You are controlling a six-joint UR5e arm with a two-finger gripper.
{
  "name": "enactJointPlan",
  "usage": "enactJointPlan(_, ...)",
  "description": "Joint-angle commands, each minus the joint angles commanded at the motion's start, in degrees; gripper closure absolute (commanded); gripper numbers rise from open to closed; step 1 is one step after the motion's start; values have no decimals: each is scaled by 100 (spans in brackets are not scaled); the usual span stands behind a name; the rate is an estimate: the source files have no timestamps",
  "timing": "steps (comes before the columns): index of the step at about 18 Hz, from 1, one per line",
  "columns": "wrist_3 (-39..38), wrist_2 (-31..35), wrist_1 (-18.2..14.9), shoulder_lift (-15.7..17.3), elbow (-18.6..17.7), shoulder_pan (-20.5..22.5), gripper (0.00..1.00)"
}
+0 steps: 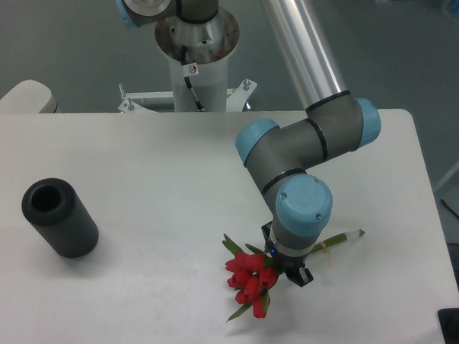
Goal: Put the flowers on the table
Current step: 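Carry the held red tulips across the table and lower them toward the surface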
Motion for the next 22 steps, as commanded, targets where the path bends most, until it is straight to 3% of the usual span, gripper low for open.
enactJointPlan(8, -88, 17, -18, 62, -149, -158, 82)
enactJointPlan(15, -193, 0, -44, 457, -694, -281, 84)
enactJointPlan(22, -1580, -35, -88, 563, -896, -895, 84)
